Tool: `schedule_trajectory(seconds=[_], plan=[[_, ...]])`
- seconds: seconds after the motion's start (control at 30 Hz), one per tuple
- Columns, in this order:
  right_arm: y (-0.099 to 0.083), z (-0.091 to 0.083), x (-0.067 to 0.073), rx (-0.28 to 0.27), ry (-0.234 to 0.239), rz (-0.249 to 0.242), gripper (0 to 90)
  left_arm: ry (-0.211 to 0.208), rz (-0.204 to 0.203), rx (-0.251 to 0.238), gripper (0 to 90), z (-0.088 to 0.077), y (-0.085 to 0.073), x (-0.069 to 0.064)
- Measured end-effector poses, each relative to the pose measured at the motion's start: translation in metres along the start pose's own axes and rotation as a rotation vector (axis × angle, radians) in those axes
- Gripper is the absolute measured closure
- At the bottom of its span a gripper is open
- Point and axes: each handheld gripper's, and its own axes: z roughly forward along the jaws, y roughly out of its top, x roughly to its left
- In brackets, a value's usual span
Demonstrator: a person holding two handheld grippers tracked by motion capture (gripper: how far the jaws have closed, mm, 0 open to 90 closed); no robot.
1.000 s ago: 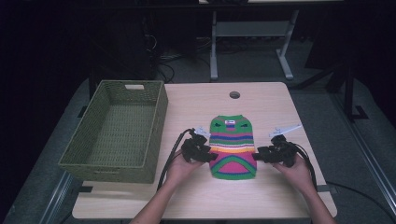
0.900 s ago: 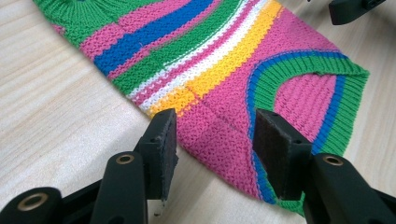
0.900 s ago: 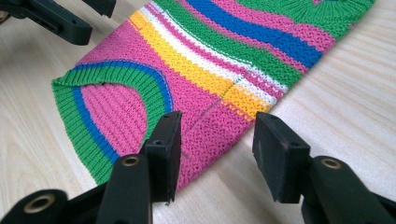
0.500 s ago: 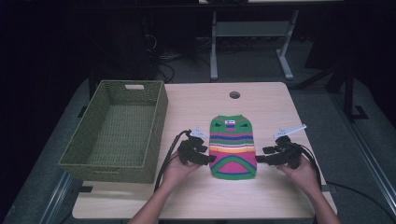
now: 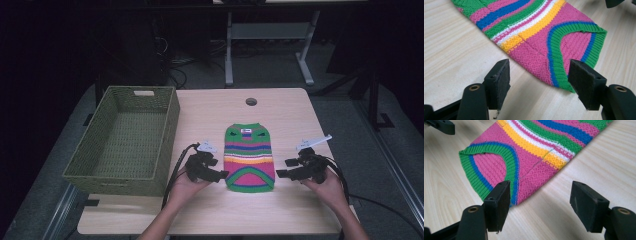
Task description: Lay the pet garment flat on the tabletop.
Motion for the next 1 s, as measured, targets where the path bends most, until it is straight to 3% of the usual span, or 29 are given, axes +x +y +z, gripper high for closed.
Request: schedule_trajectory(seconds=[0.13, 0.5, 0.67, 1.0], plan=[[-0.004, -0.003, 0.001, -0.003, 0.01, -0.021, 32.8, 0.001, 0.009, -0.009, 31.5, -0.003, -0.003, -0.003], [-0.017, -0.007, 0.002, 0.009, 0.022, -0.015, 31.7, -0.006, 0.019, -0.029, 31.3, -0.011, -0.007, -0.011], [-0.023, -0.01, 0.002, -0.009, 0.027, -0.014, 31.7, 0.014, 0.037, -0.017, 31.3, -0.013, -0.012, -0.012], [-0.032, -0.016, 0.004, -0.008, 0.005, -0.013, 30.9, 0.014, 0.018, -0.022, 30.9, -0.022, -0.025, -0.008]])
